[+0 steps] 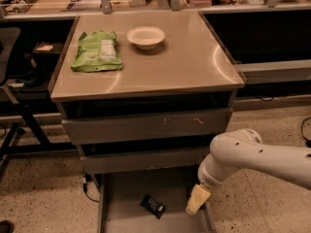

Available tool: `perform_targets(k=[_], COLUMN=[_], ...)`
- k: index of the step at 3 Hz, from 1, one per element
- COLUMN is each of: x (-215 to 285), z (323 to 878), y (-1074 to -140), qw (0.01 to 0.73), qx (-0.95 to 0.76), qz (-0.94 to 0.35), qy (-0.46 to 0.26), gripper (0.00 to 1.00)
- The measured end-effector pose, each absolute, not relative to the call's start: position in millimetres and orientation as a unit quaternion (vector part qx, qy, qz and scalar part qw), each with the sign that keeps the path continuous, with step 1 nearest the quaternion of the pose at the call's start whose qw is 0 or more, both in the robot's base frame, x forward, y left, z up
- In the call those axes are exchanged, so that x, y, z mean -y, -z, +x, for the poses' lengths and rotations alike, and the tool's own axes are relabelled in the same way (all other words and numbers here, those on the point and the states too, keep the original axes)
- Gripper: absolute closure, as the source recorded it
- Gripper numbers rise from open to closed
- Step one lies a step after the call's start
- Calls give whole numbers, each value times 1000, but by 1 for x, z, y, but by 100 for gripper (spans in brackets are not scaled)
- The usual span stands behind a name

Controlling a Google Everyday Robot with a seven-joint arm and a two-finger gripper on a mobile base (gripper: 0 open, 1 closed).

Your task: Pick rxbar blueberry from bottom drawer and place on counter

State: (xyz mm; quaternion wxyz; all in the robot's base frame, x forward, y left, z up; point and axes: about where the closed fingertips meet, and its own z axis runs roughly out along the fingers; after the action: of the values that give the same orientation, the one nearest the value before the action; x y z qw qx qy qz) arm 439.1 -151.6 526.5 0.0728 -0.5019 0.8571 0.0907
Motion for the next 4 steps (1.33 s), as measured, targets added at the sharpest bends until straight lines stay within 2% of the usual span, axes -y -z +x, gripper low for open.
perform_targets(k=[3,4], x=[143,143], z=[435,435], y=[-432,-432], qw=[105,105], qx=[-871,-871], qz=[-459,-459], qy=[-143,-143], gripper=[0,0])
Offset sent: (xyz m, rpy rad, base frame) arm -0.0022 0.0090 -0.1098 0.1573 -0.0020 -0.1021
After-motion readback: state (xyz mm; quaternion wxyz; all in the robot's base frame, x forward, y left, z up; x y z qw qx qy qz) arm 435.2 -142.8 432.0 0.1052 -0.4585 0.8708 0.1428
